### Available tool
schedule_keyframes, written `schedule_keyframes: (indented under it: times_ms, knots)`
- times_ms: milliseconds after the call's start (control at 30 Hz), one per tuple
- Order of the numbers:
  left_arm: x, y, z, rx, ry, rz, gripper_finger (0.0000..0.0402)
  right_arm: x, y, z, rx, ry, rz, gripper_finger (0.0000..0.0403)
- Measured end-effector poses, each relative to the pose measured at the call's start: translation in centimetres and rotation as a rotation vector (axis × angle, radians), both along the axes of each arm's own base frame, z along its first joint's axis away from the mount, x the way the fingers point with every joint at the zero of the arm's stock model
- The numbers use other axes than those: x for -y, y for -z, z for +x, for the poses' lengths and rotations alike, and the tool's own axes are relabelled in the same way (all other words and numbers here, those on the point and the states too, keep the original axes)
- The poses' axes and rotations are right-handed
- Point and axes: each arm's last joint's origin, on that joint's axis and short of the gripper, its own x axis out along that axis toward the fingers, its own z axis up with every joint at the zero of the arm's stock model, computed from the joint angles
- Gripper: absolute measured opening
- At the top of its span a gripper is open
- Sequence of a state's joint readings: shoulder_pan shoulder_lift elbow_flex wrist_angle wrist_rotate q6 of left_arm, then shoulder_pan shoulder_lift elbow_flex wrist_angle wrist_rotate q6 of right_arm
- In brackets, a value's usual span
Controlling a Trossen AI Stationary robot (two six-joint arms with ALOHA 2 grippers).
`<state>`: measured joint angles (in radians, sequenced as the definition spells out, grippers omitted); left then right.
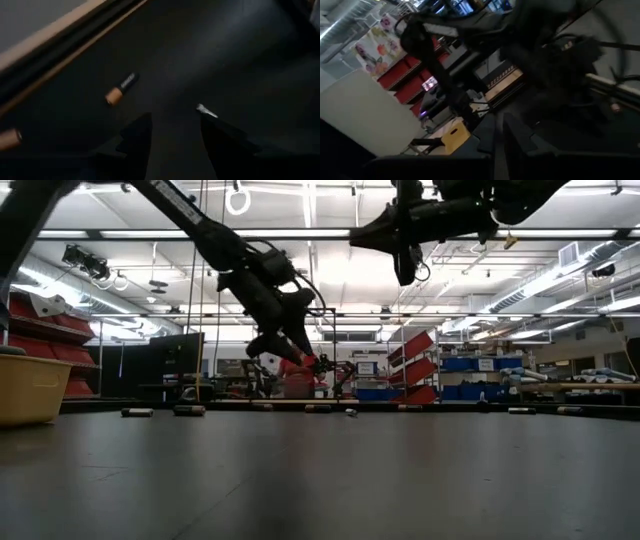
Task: Sort batteries
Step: Put the black battery into the yellow bin
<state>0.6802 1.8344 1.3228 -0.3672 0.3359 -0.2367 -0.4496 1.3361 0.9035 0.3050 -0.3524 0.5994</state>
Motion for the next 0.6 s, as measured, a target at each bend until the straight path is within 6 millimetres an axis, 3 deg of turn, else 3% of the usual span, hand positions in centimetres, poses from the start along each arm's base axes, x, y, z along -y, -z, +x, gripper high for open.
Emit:
schedule_keyframes:
  times_ms: [200,400,600]
  knots:
    - [-1.2,-0.3,1.5,-0.020,0.145,0.132,0.0186,-1.5,0.0,0.6,0.000,-0.043,-0.001,0.0022]
    - [-1.7,-0.4,1.4,-0.044,0.213,0.227,0.0186,-2.1,-0.2,0.8,0.010,-0.038,-0.003,0.0022]
    - [-2.5,2.2,1.3,-0.108,0.218,0.169,0.0172,-2.2,-1.1,0.1,0.037,0.042,-0.018,0.0021]
